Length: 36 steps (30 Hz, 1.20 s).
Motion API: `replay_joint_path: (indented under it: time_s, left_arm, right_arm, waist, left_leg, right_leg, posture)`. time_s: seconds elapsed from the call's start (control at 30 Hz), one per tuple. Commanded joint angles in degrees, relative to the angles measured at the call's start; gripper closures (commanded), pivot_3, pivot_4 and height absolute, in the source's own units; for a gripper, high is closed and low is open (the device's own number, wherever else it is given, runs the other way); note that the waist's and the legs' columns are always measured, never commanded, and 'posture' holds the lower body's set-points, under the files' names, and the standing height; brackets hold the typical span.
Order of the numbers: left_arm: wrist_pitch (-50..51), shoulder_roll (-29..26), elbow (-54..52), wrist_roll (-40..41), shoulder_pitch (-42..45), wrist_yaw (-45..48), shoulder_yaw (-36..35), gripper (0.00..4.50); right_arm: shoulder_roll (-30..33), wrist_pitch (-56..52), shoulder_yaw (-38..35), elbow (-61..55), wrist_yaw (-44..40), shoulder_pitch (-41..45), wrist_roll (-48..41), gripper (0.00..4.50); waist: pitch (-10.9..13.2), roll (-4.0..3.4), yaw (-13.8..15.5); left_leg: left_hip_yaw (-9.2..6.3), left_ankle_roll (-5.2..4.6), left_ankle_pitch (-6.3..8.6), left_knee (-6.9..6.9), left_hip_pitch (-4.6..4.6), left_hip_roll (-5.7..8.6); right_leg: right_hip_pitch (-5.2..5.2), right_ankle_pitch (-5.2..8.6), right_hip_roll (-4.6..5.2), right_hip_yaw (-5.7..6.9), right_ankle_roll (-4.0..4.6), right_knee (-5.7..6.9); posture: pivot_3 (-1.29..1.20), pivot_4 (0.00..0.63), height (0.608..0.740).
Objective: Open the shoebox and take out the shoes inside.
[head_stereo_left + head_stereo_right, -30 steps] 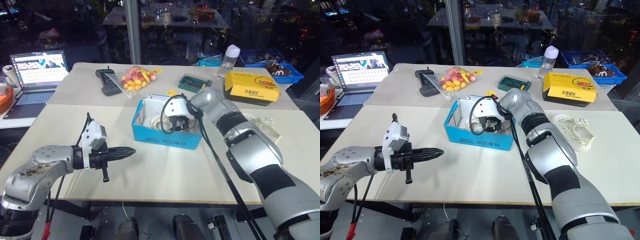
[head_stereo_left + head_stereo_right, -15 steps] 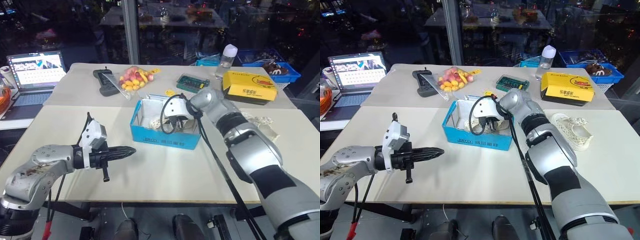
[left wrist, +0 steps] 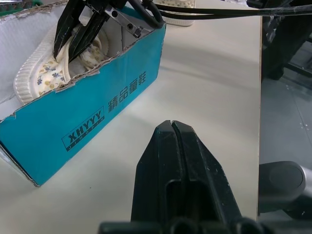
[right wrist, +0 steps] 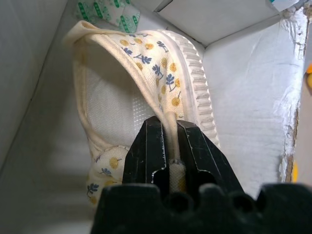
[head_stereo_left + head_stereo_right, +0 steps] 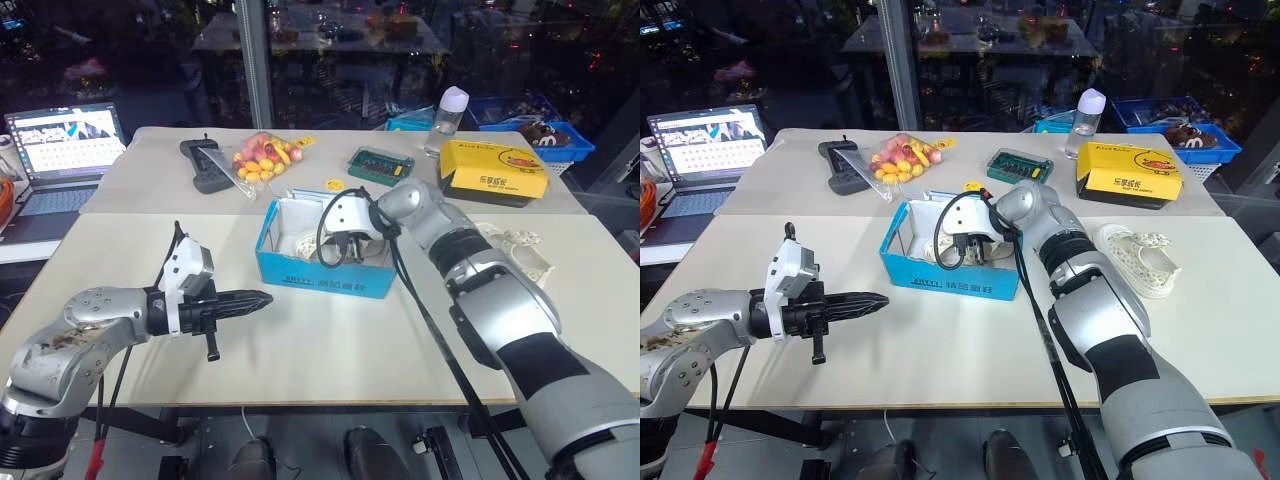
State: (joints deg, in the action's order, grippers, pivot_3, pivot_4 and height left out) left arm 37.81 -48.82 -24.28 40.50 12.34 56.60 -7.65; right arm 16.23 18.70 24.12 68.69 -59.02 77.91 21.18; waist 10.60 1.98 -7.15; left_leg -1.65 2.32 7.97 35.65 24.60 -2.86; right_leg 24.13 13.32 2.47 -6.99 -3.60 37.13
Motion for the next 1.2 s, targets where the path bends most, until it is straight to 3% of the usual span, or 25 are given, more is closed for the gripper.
replay_joint_path:
  time_s: [0.03, 0.57, 0.8, 0.97, 1.2]
  left_arm:
    - [-0.14, 0.00, -0.79, 0.19, 0.78, 0.04, -0.12, 4.50]
    - [-0.62, 0.33, 0.22, -0.36, 1.84, 0.35, 1.21, 4.50]
    - [-0.63, 0.16, 0.25, -0.37, 1.82, 0.38, 1.05, 4.50]
    - [-0.74, 0.35, 0.43, -0.52, 2.11, 0.39, 1.37, 4.50]
    - [-0.94, 0.82, 1.14, -0.71, 3.13, 0.78, 2.33, 4.50]
  right_arm:
    - [0.76, -0.27, -1.06, -2.23, -0.62, -0.81, -0.66, 4.46]
    - [2.72, -12.92, -16.13, -12.40, 1.68, 4.74, -13.79, 4.46]
    - [4.46, -28.66, -26.82, -19.21, 3.90, 3.05, -25.04, 4.46]
    - [7.81, -34.08, -29.71, -25.35, 6.59, 1.84, -27.81, 4.46]
    - [17.11, -38.05, -31.70, -30.92, 9.96, -0.24, -27.76, 4.46]
  waist:
    - [0.00, 0.00, 0.00]
    - [0.06, -0.02, 0.05]
    - [0.07, -0.01, 0.31]
    - [0.07, -0.01, 0.33]
    - [0.08, -0.02, 0.45]
  left_leg:
    - [0.00, 0.00, 0.00, 0.00, 0.00, 0.00]
    - [-0.01, 0.00, 0.00, -0.48, 0.08, 0.01]
    - [-0.01, 0.00, 0.00, -0.69, 0.14, 0.02]
    - [0.00, 0.00, 0.00, -0.75, 0.14, 0.02]
    - [0.02, 0.00, 0.00, -0.74, 0.14, 0.03]
  right_leg:
    - [0.01, 0.00, 0.00, 0.00, 0.00, 0.00]
    - [0.22, 0.08, -0.01, -0.01, 0.05, -0.04]
    - [0.25, 0.17, 0.01, -0.01, 0.09, -0.14]
    - [0.29, 0.24, 0.01, 0.00, 0.07, -0.14]
    - [0.31, 0.26, 0.01, -0.02, 0.06, -0.15]
  posture:
    - [0.00, 0.150, 0.740]
    - [0.00, 0.150, 0.740]
    - [0.00, 0.150, 0.740]
    - [0.00, 0.150, 0.740]
    - [0.00, 0.150, 0.740]
